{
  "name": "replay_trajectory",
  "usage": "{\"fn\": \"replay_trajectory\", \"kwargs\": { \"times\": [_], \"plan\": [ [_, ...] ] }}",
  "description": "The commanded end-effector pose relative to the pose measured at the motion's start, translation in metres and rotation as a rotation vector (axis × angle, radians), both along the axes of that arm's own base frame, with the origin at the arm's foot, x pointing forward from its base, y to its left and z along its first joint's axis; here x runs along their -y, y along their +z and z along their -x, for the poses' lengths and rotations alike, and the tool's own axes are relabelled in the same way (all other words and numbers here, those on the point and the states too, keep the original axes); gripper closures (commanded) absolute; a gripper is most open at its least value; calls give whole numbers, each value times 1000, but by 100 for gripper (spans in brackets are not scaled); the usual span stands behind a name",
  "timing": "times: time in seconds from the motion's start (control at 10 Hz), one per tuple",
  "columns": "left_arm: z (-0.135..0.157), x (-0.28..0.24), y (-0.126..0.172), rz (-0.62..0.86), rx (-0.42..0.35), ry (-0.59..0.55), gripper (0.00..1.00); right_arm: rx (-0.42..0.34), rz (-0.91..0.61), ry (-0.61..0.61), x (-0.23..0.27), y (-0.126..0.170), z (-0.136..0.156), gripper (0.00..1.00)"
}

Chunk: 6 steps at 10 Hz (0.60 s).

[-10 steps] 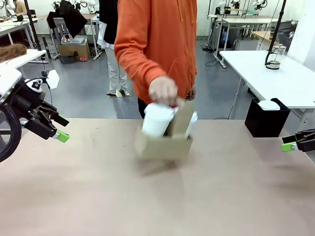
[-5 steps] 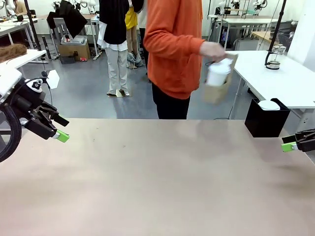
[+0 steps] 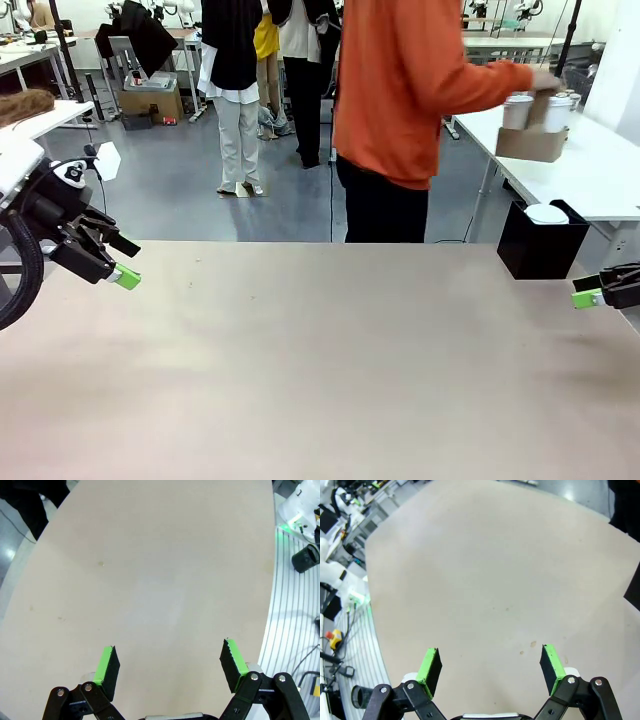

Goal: Pour a drink into a cup and package it in a carrier.
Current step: Insert the held 600 ml Paper Cup into the Cup Carrier.

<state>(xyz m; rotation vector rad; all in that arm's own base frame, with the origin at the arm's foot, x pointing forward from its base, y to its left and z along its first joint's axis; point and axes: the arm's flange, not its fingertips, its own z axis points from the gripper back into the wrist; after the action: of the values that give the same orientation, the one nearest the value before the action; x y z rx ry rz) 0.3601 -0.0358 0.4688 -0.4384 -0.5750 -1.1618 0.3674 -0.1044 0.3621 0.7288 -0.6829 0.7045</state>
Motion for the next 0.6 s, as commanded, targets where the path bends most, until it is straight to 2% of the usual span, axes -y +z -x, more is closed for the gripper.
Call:
{"fn": "replay_trajectory", "kwargs": {
  "times": [0.0, 0.5],
  "plan": [
    [-2, 1, 0, 19, 2, 5, 0, 3, 7, 1, 1, -1, 0, 0],
    [-2, 1, 0, 19, 2, 5, 0, 3, 7, 1, 1, -1, 0, 0]
  ]
}}
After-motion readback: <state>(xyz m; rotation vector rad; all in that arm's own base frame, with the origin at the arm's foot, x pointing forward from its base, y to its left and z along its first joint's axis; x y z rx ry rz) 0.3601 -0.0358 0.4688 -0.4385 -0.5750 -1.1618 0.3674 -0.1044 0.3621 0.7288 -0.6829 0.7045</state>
